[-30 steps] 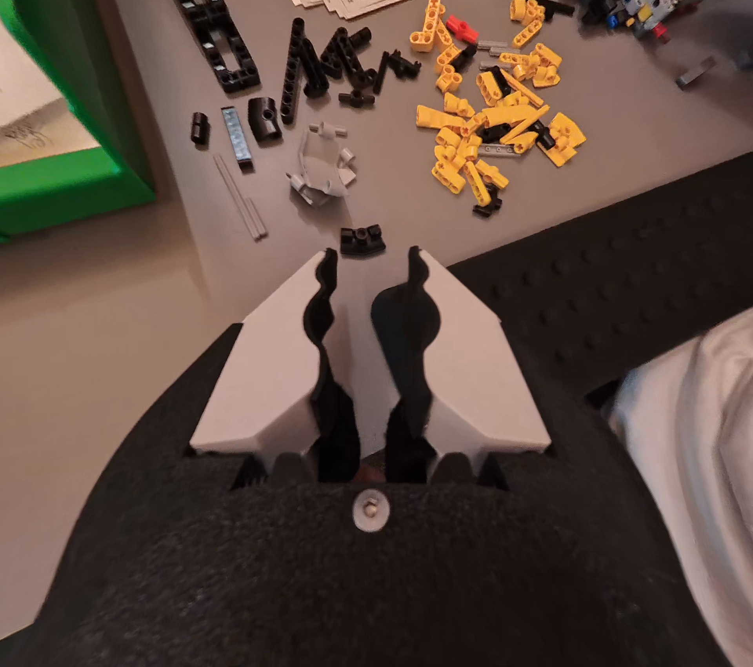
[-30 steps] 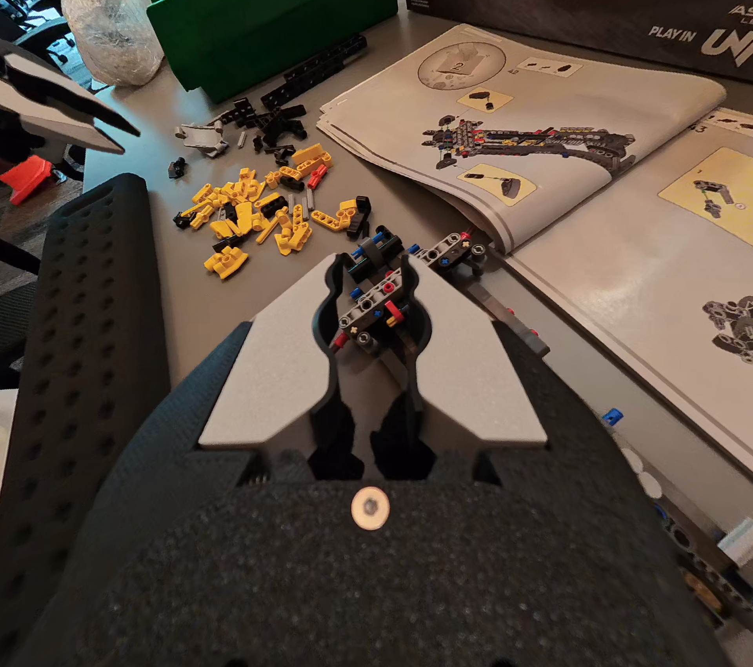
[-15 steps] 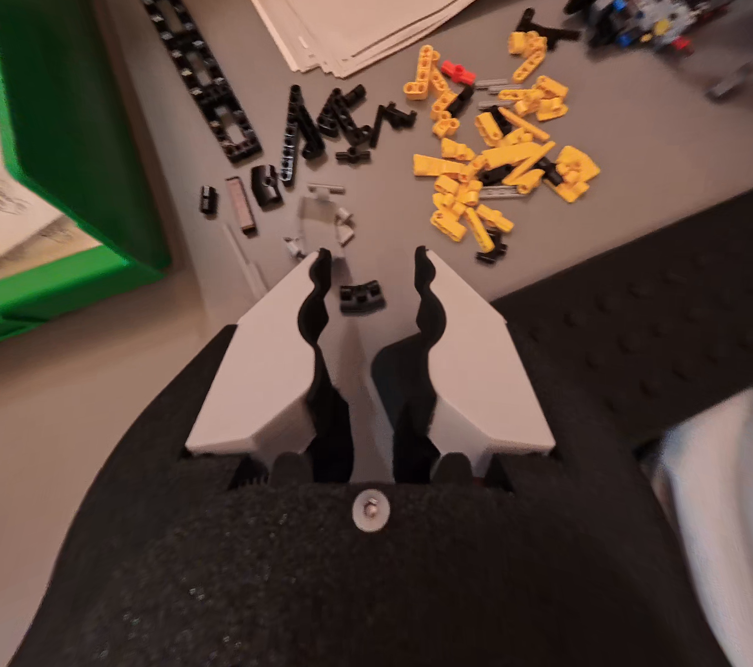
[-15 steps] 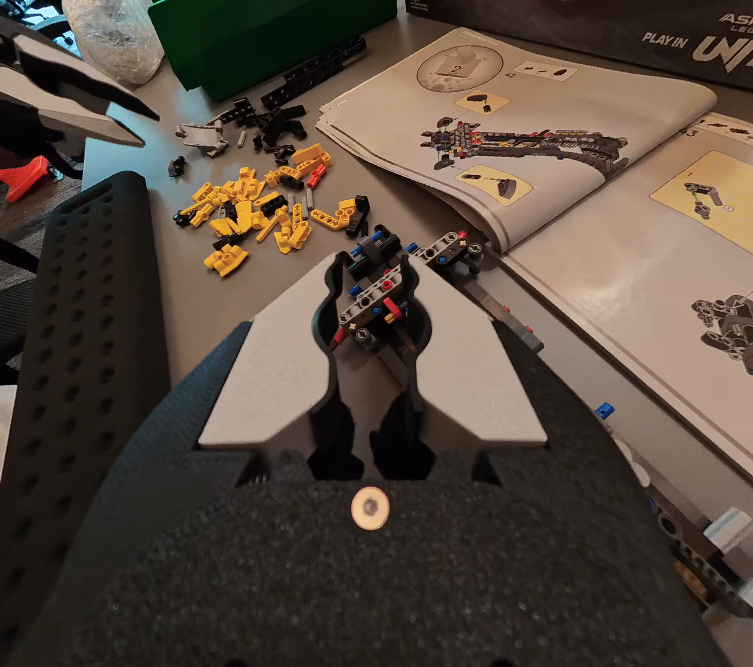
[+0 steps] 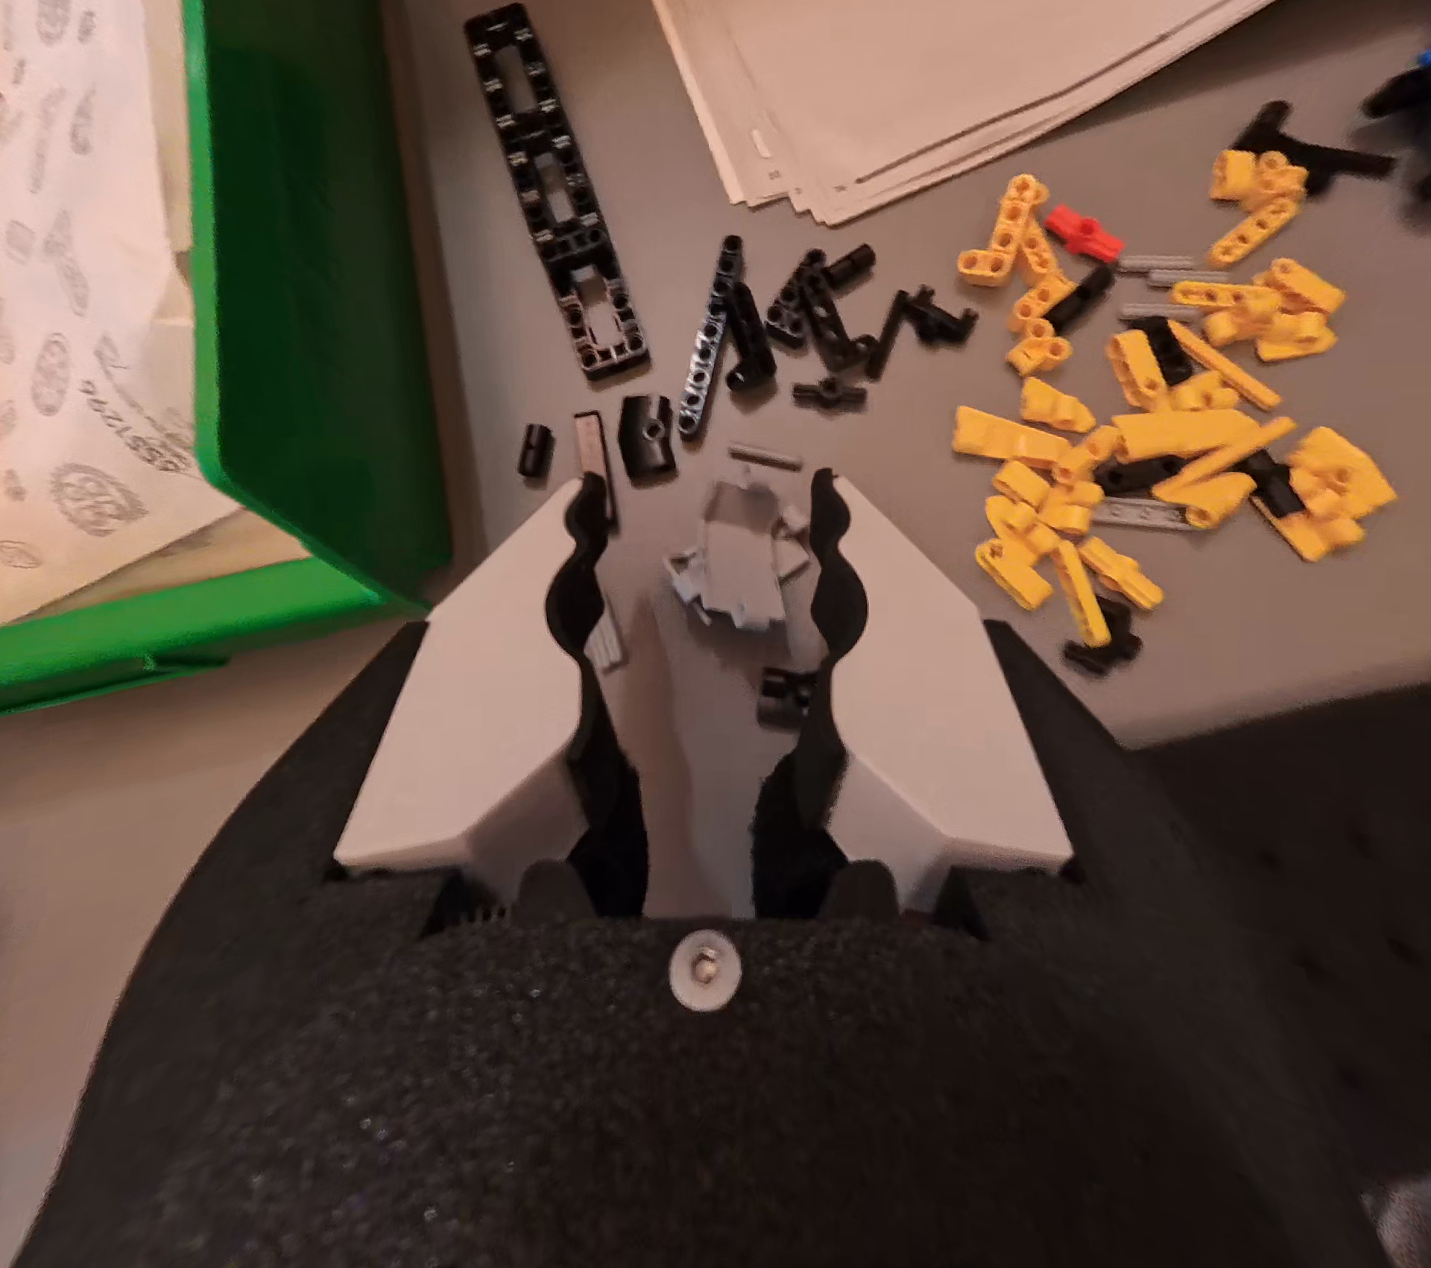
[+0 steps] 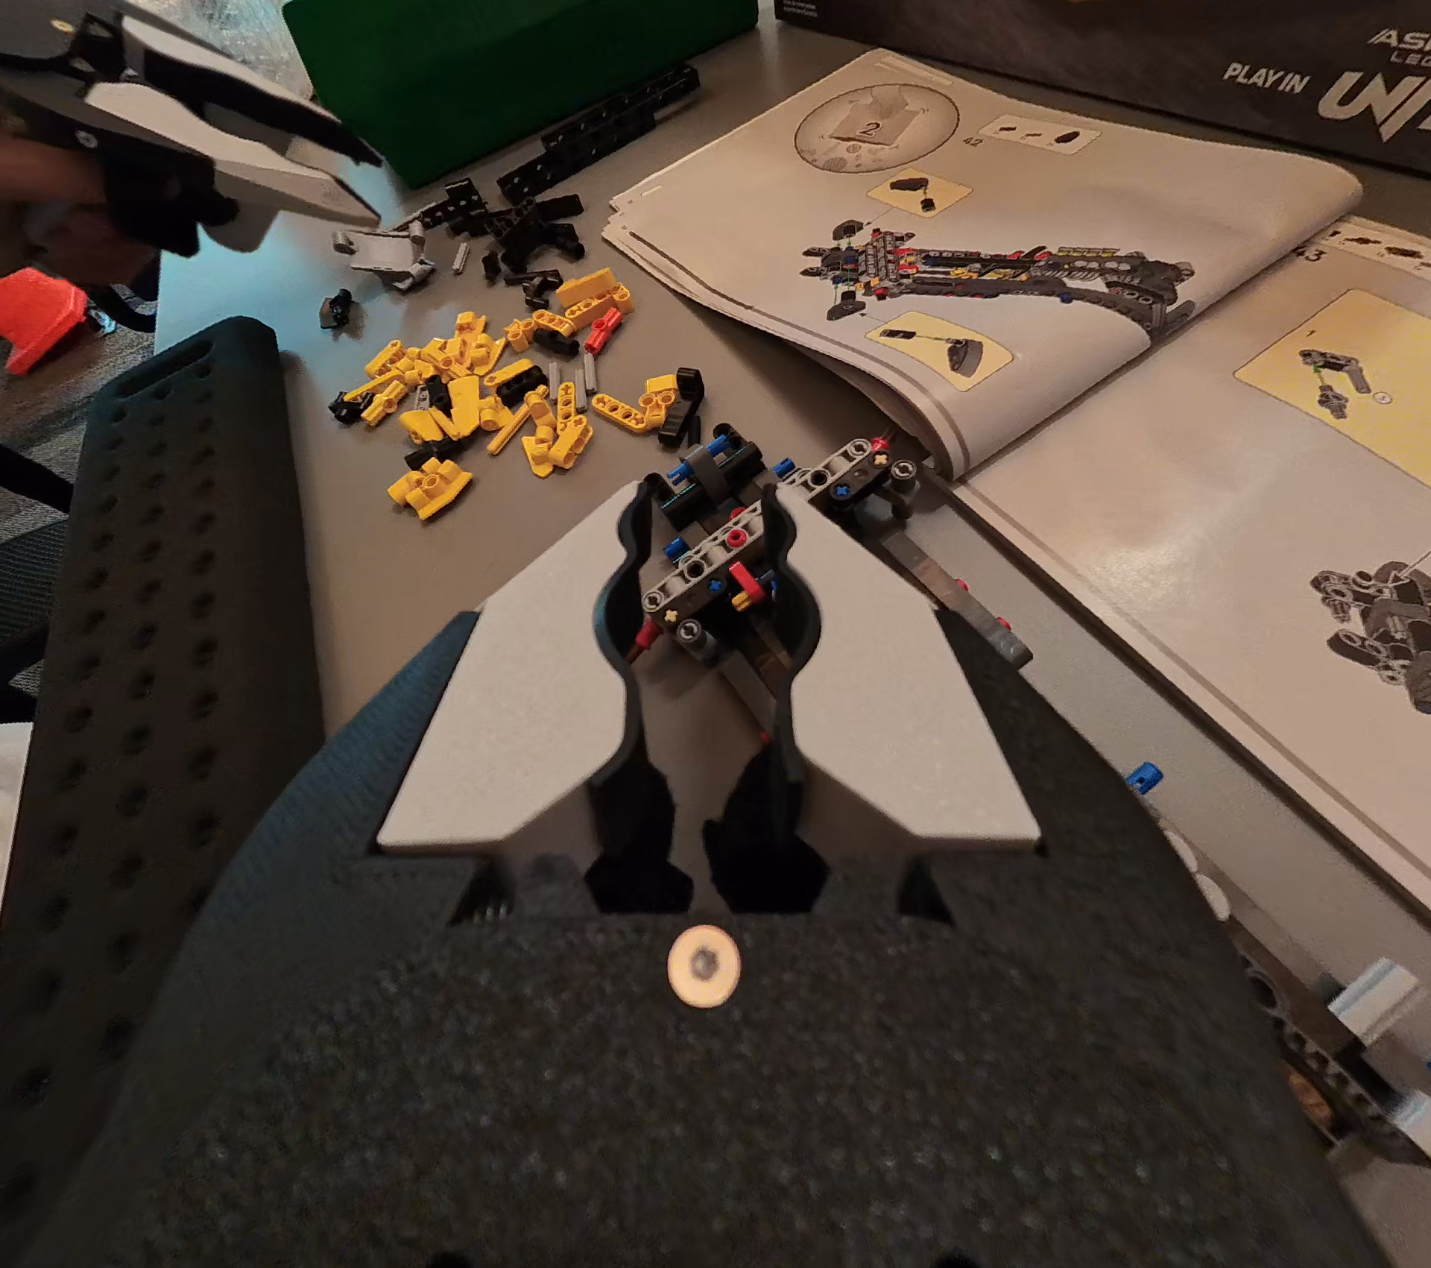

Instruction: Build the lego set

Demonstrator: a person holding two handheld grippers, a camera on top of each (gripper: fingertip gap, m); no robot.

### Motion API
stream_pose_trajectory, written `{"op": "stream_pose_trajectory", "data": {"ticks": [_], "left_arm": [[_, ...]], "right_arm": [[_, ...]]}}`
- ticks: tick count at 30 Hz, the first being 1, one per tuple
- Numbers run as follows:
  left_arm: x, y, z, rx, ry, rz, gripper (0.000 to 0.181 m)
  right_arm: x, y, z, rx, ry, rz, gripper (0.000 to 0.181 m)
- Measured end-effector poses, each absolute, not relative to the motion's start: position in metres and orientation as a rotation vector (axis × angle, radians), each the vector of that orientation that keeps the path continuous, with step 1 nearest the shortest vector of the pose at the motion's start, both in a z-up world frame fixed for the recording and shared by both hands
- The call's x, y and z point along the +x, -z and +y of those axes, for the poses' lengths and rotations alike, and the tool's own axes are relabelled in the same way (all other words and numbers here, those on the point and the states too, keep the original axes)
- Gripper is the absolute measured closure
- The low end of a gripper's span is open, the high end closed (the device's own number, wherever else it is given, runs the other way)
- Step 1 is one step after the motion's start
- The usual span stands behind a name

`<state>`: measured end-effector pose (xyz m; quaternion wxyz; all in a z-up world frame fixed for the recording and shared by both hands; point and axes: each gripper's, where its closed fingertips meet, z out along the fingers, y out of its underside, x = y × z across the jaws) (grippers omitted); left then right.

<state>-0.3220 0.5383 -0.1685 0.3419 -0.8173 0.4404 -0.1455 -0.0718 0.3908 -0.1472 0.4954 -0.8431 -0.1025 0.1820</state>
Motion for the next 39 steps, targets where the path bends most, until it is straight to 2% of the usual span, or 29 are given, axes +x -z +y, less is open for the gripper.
{"op": "stream_pose_trajectory", "data": {"ticks": [2, 5, 9, 17, 21, 23, 30, 33, 36, 39], "left_arm": [[-0.313, 0.164, 0.545, -2.103, 0.391, 1.129, 0.131], [-0.284, 0.158, 0.541, -1.992, 0.421, 1.271, 0.147], [-0.248, 0.159, 0.541, -1.823, 0.399, 1.561, 0.154], [-0.232, 0.195, 0.544, -1.735, 0.281, 2.057, 0.157], [-0.227, 0.203, 0.549, -1.674, 0.218, 2.147, 0.164], [-0.228, 0.206, 0.549, -1.666, 0.208, 2.182, 0.175], [-0.224, 0.196, 0.552, -1.668, 0.198, 2.140, 0.176], [-0.202, 0.169, 0.524, -1.603, 0.380, 2.082, 0.175], [-0.158, 0.141, 0.460, -1.507, 0.745, 1.992, 0.175], [-0.127, 0.154, 0.392, -1.492, 0.983, 2.030, 0.175]], "right_arm": [[-0.073, 0.148, 0.391, -2.047, -0.444, -0.251, 0.154], [-0.073, 0.149, 0.391, -2.052, -0.445, -0.256, 0.154], [-0.075, 0.150, 0.391, -2.054, -0.456, -0.259, 0.154], [-0.069, 0.150, 0.389, -2.055, -0.453, -0.242, 0.154], [-0.066, 0.149, 0.389, -2.051, -0.462, -0.227, 0.154], [-0.065, 0.150, 0.389, -2.053, -0.465, -0.223, 0.154], [-0.065, 0.149, 0.390, -2.050, -0.483, -0.217, 0.154], [-0.063, 0.146, 0.389, -2.041, -0.474, -0.213, 0.154], [-0.056, 0.143, 0.389, -2.028, -0.457, -0.195, 0.154], [-0.047, 0.139, 0.387, -2.020, -0.430, -0.170, 0.154]]}}
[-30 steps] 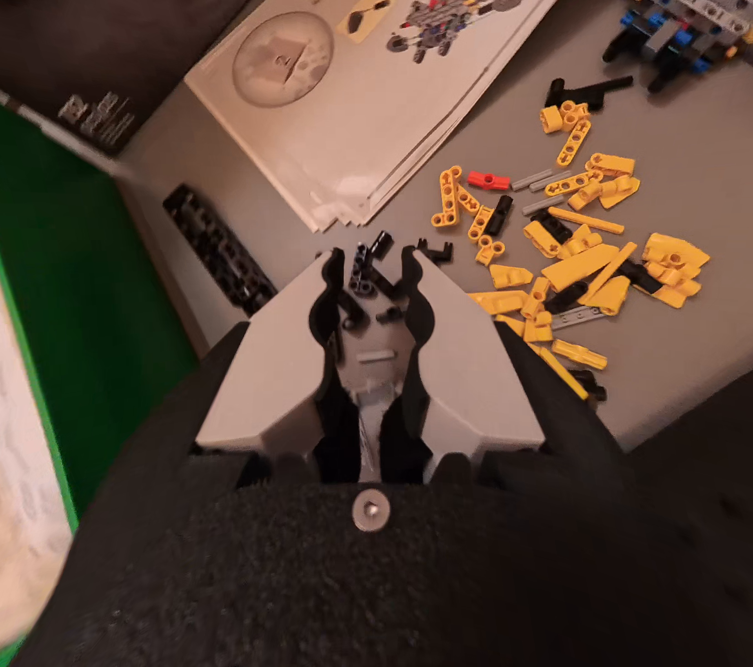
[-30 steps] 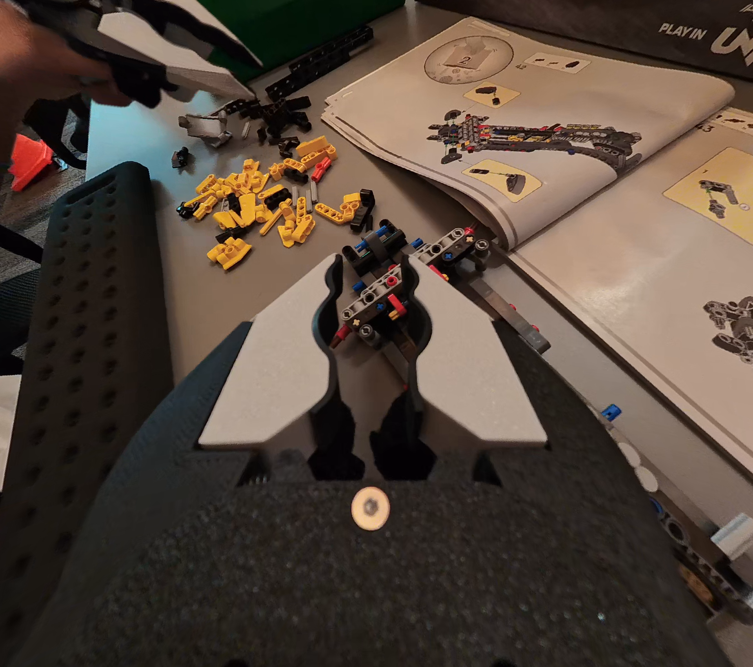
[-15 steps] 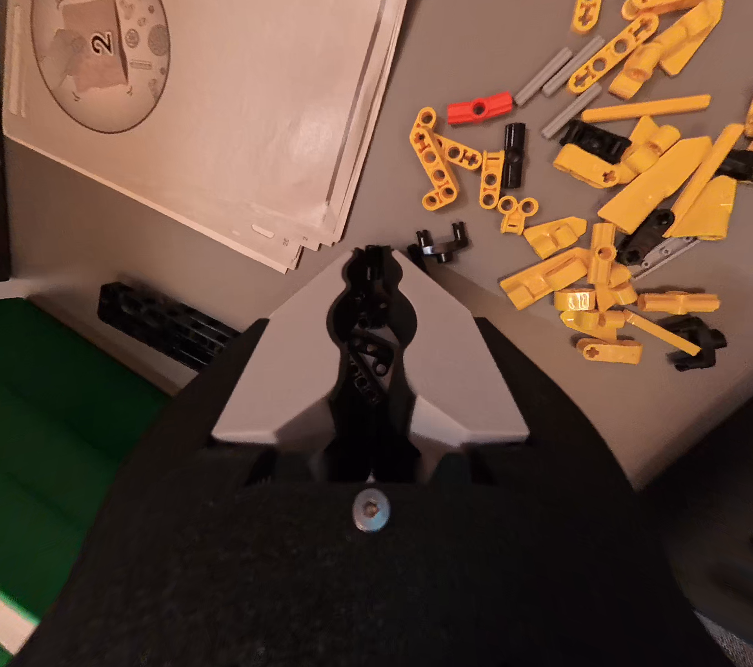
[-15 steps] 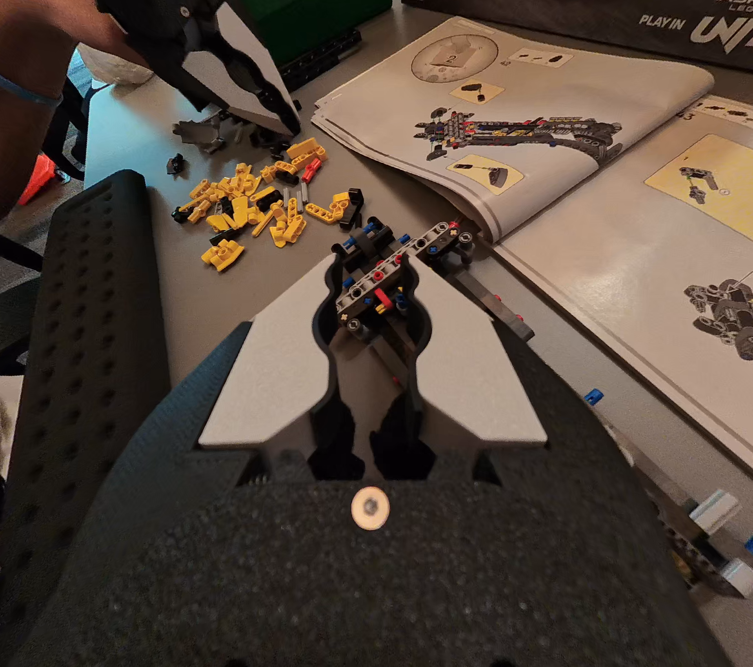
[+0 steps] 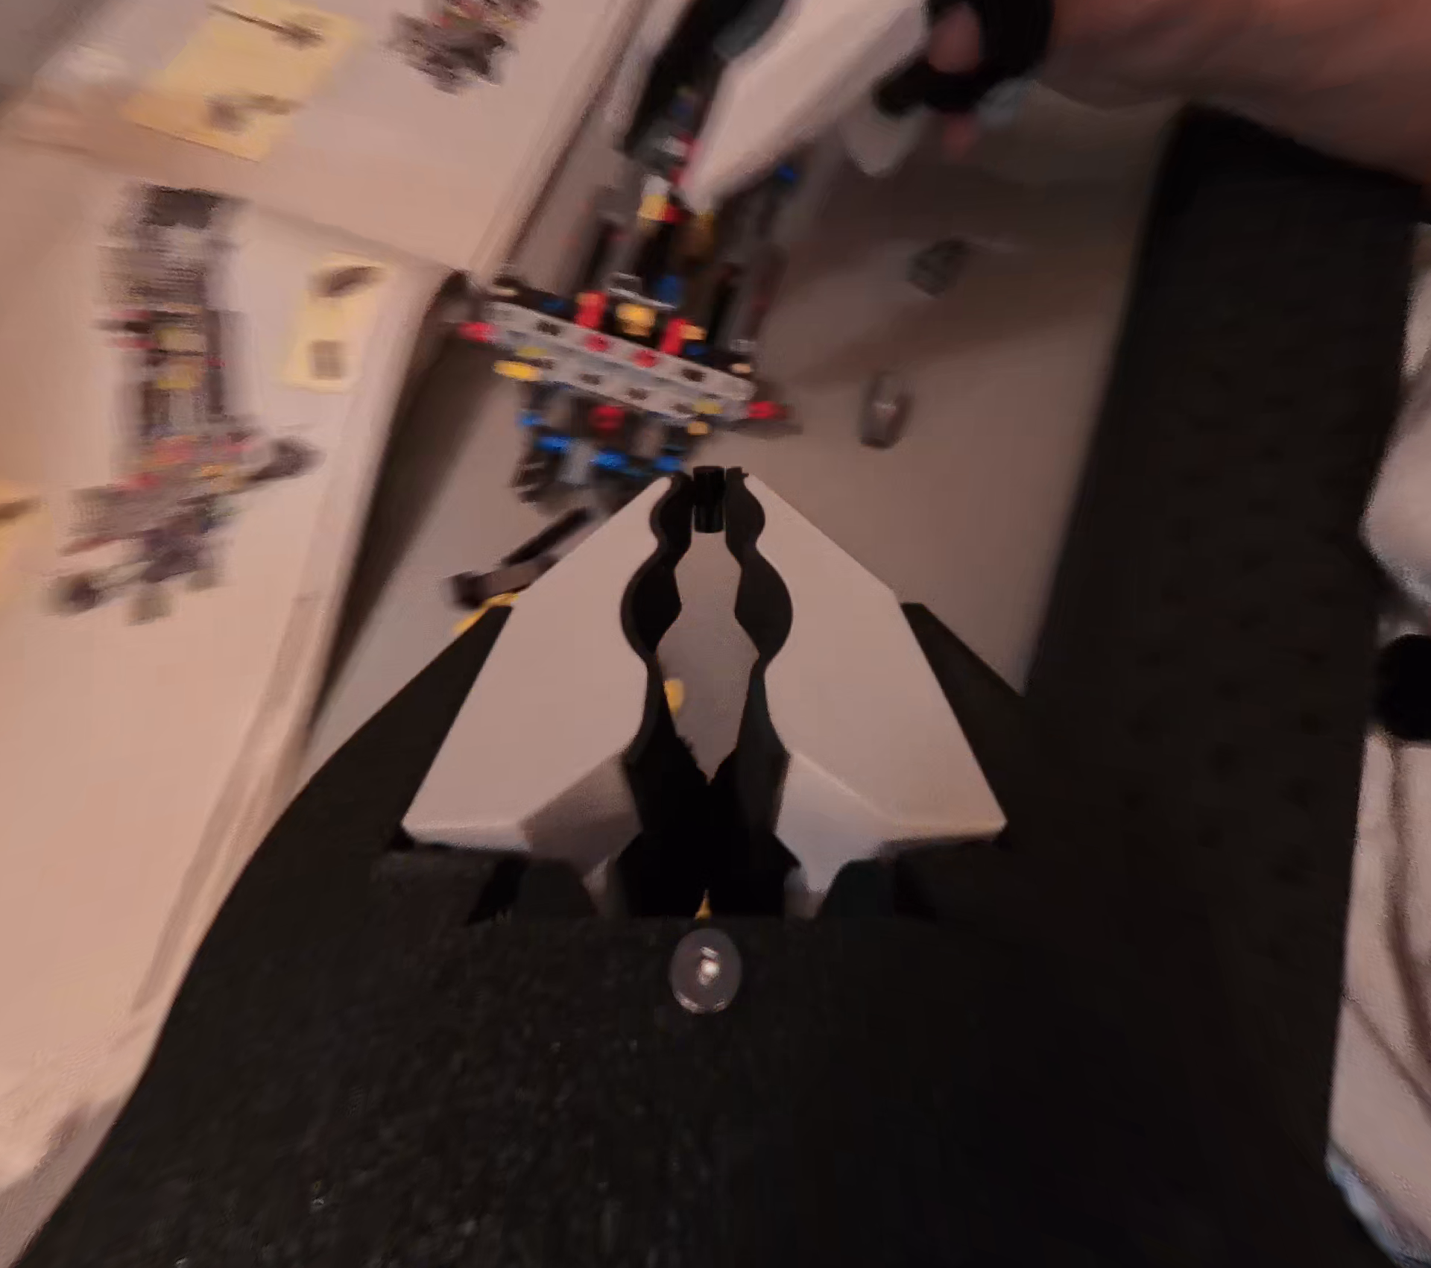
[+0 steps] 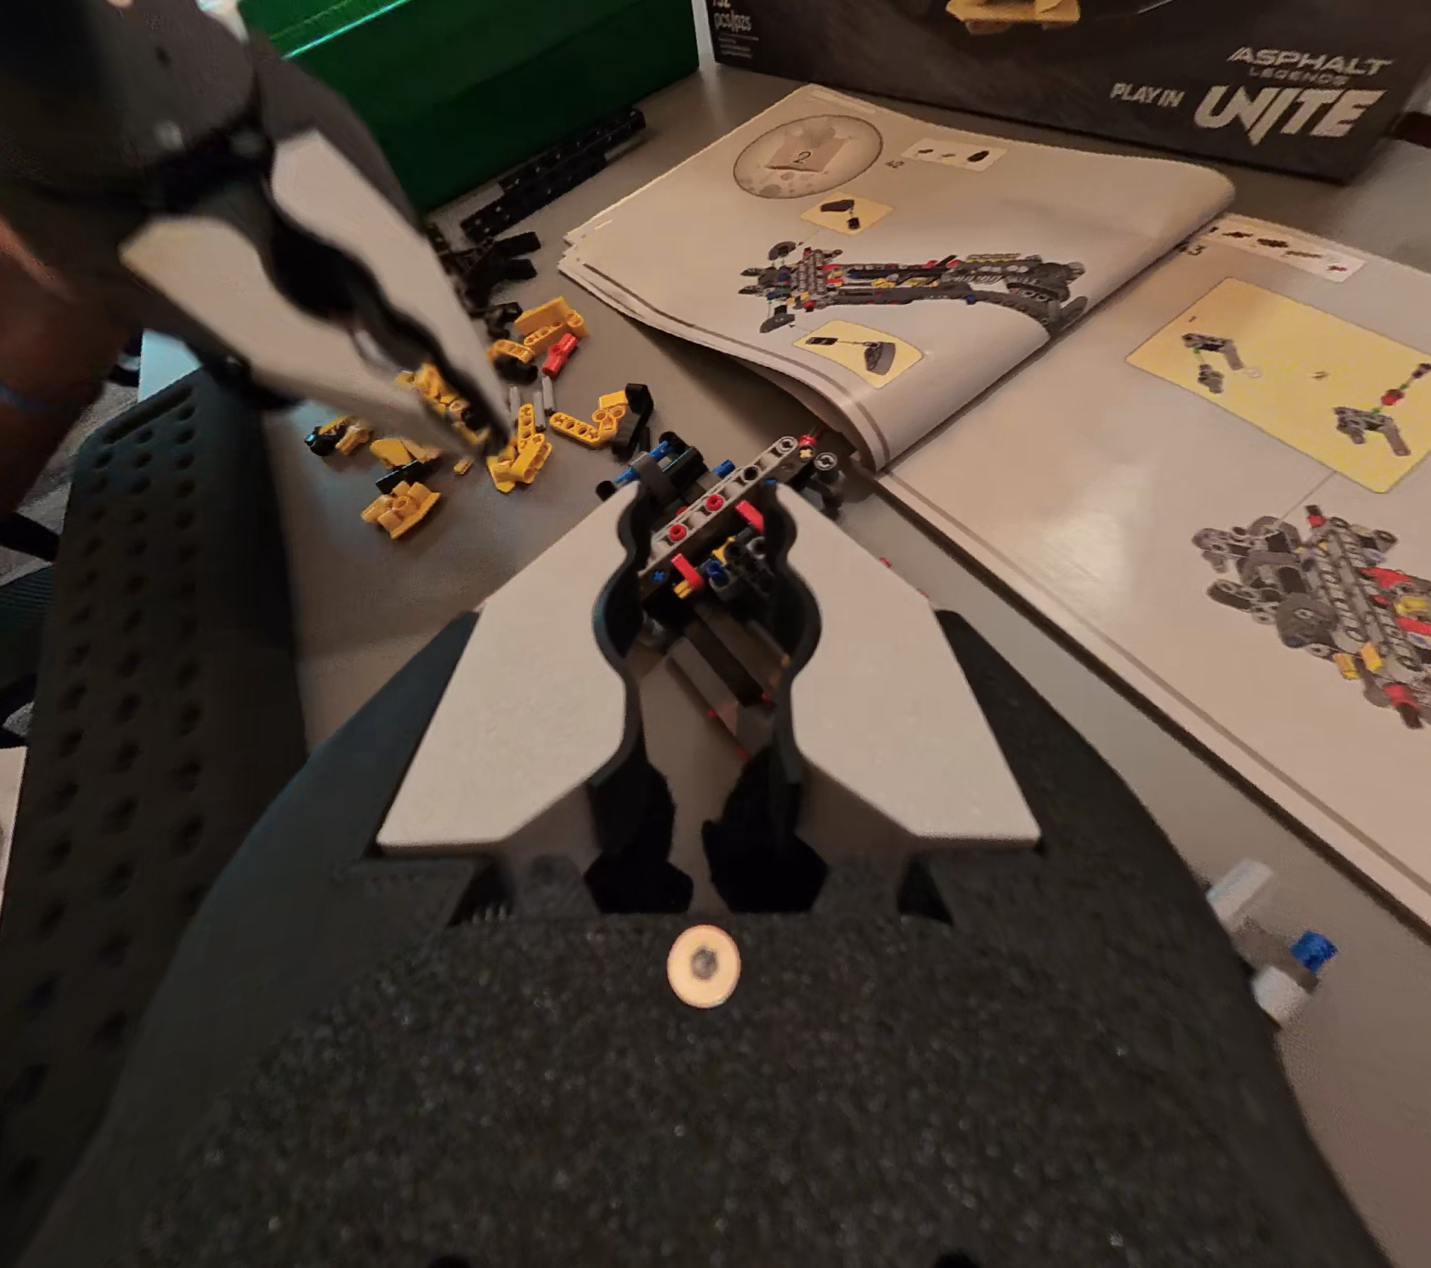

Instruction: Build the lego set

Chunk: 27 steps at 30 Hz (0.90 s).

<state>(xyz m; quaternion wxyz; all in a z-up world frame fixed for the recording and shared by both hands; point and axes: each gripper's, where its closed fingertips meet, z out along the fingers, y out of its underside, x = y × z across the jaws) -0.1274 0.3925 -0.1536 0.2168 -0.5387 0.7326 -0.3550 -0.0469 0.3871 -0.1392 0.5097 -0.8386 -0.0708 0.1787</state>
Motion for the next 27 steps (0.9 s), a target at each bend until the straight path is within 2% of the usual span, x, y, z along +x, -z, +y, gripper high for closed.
{"op": "stream_pose_trajectory", "data": {"ticks": [4, 9, 20, 27], "left_arm": [[-0.112, 0.194, 0.350, -1.540, 0.950, 2.160, 0.175], [-0.102, 0.206, 0.344, -1.549, 0.863, 2.187, 0.175], [-0.094, 0.206, 0.338, -1.531, 0.862, 2.192, 0.170], [-0.131, 0.167, 0.380, -1.703, 0.932, 1.798, 0.158]], "right_arm": [[-0.022, 0.139, 0.381, -2.036, -0.298, -0.141, 0.155], [-0.015, 0.125, 0.377, -1.960, -0.388, -0.062, 0.153], [-0.020, 0.127, 0.378, -1.968, -0.393, -0.085, 0.153], [-0.022, 0.127, 0.379, -1.967, -0.416, -0.083, 0.154]]}}
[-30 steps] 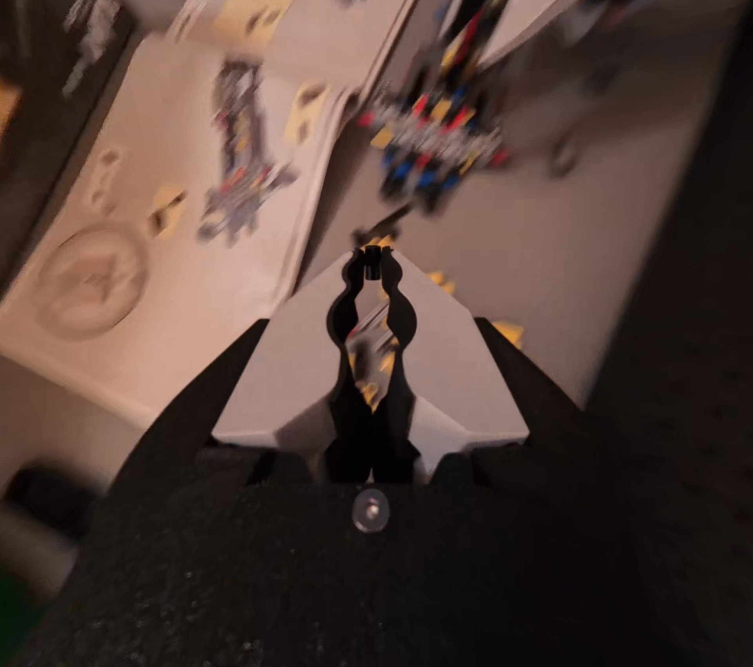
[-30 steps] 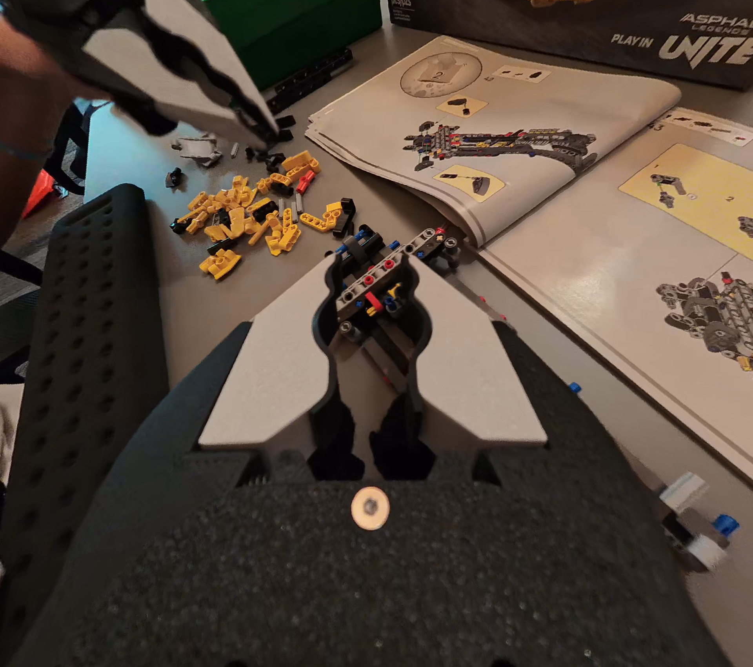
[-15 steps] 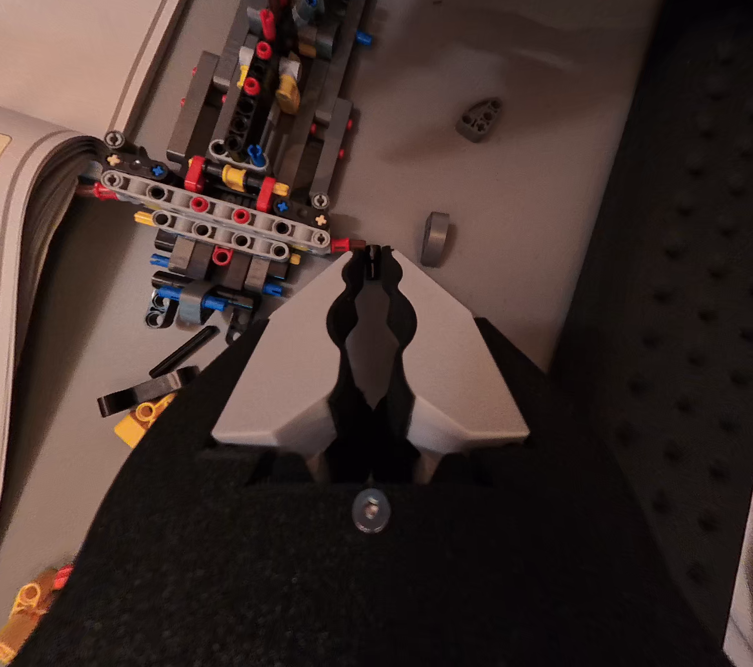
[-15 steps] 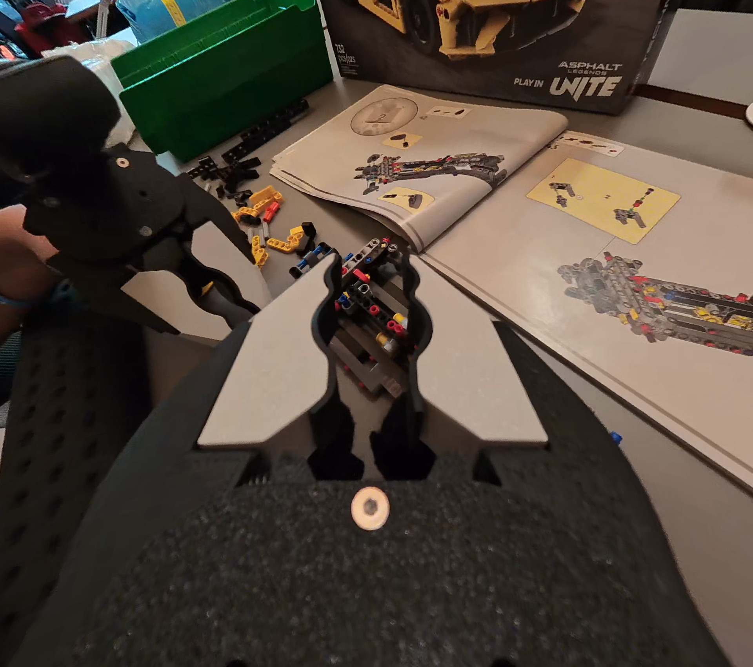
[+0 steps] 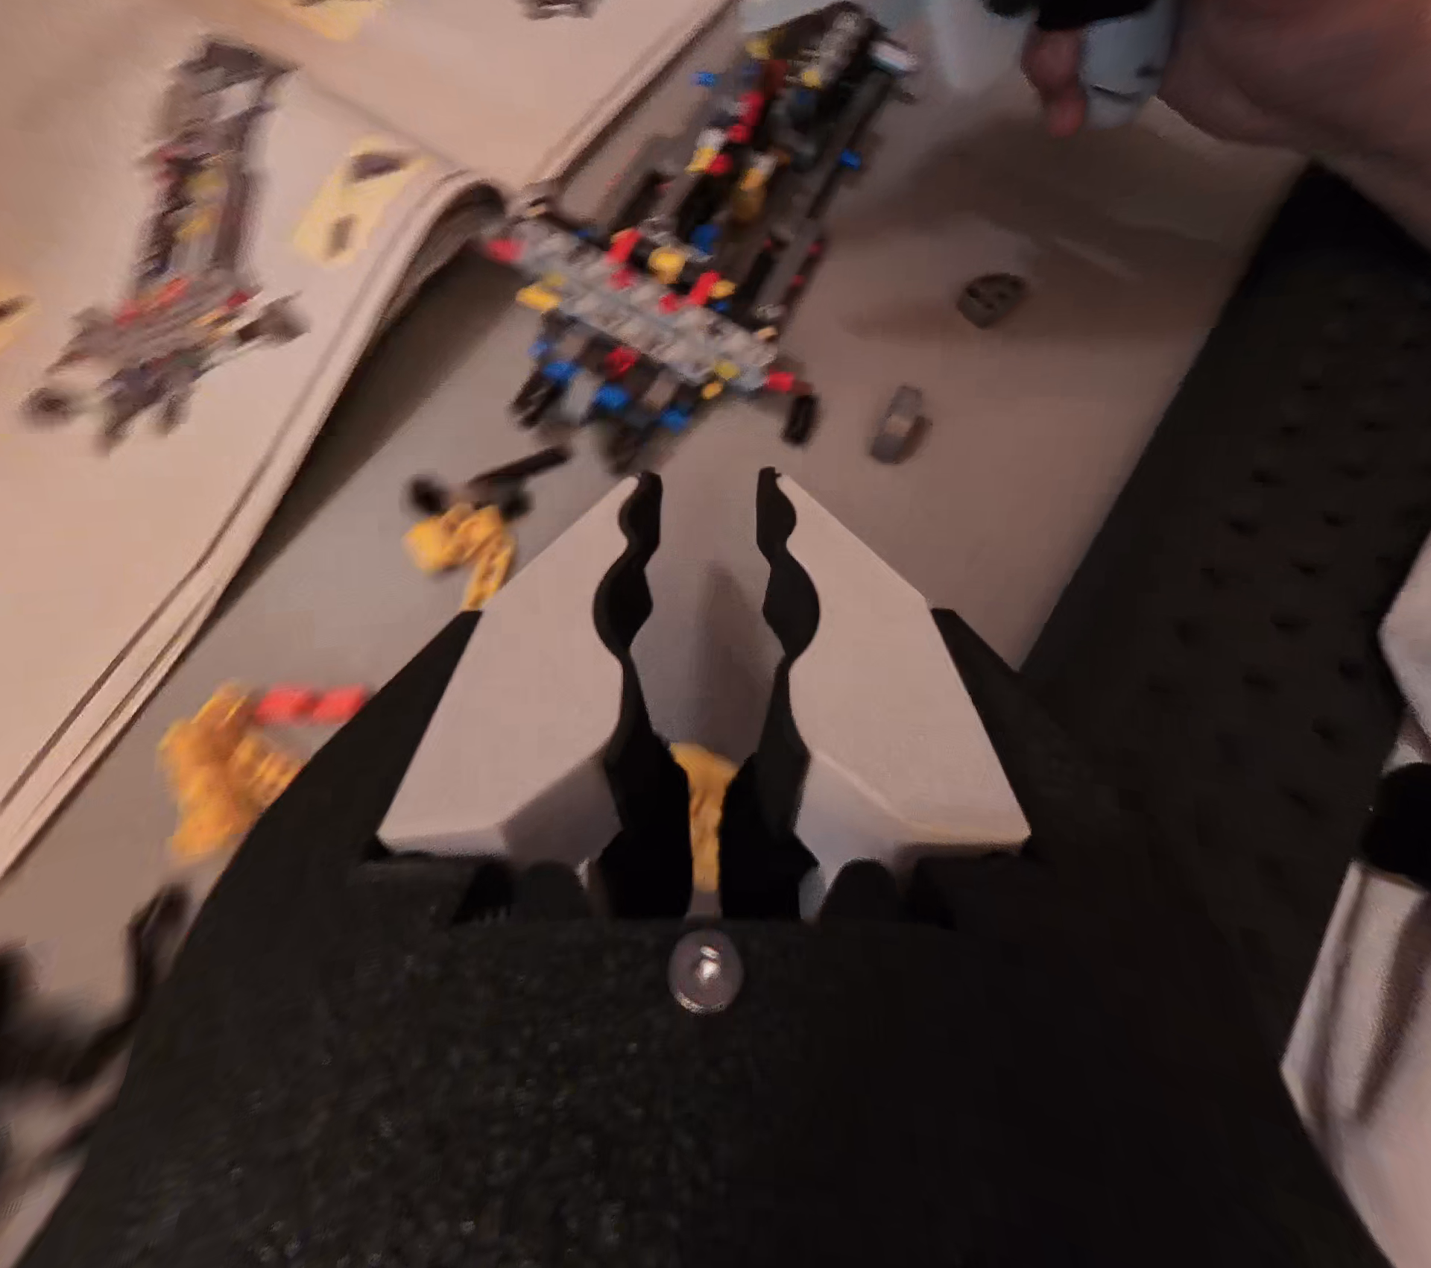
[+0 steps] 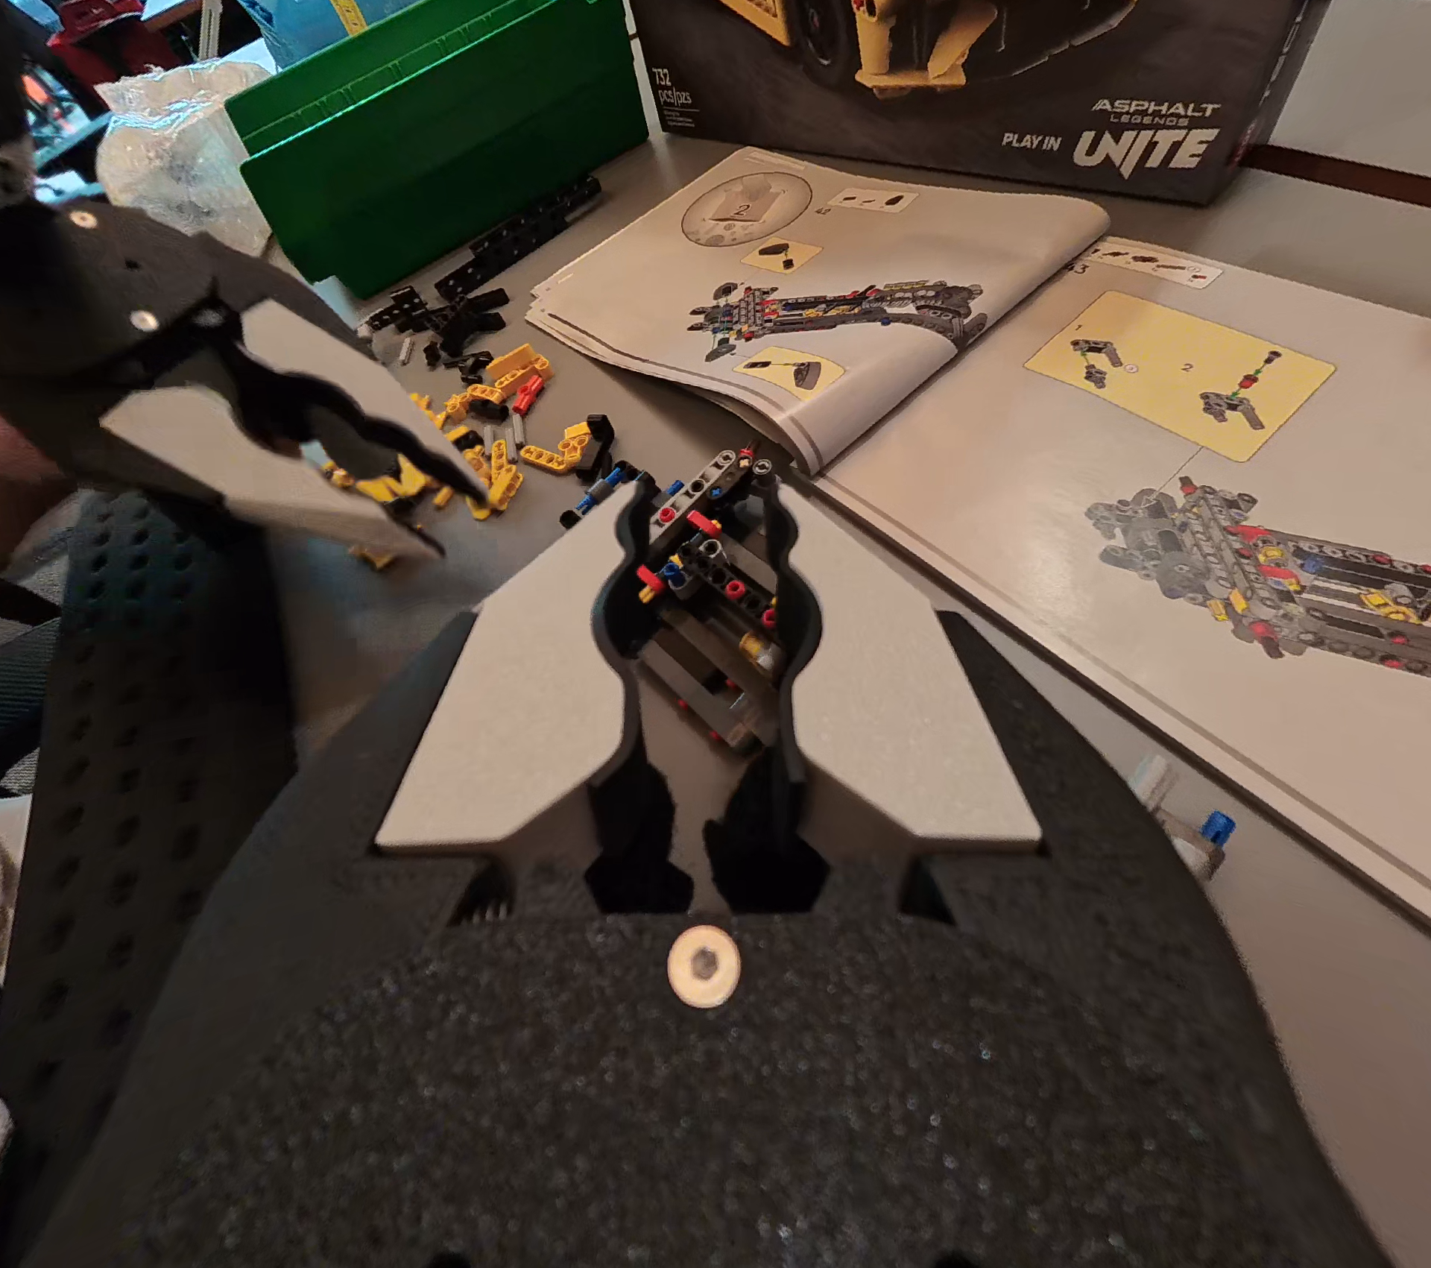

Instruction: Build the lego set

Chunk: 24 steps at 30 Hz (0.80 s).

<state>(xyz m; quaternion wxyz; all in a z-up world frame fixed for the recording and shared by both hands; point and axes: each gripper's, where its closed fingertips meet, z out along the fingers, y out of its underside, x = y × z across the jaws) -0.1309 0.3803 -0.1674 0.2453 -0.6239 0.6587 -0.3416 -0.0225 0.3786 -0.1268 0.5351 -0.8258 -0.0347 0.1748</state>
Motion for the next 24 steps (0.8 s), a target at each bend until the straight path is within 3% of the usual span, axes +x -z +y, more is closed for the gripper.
{"op": "stream_pose_trajectory", "data": {"ticks": [6, 8, 9, 16, 24], "left_arm": [[-0.241, 0.149, 0.513, -2.074, 0.655, 1.045, 0.167], [-0.272, 0.151, 0.536, -2.109, 0.608, 0.939, 0.138], [-0.286, 0.154, 0.547, -2.128, 0.539, 0.919, 0.132], [-0.343, 0.185, 0.595, -2.205, -0.050, 1.055, 0.155], [-0.344, 0.196, 0.600, -2.206, -0.204, 1.199, 0.157]], "right_arm": [[-0.030, 0.128, 0.379, -1.973, -0.437, -0.105, 0.154], [-0.032, 0.130, 0.380, -1.979, -0.441, -0.114, 0.154], [-0.033, 0.130, 0.380, -1.983, -0.439, -0.119, 0.154], [-0.034, 0.134, 0.380, -2.001, -0.430, -0.133, 0.154], [-0.033, 0.137, 0.380, -2.015, -0.428, -0.134, 0.154]]}}
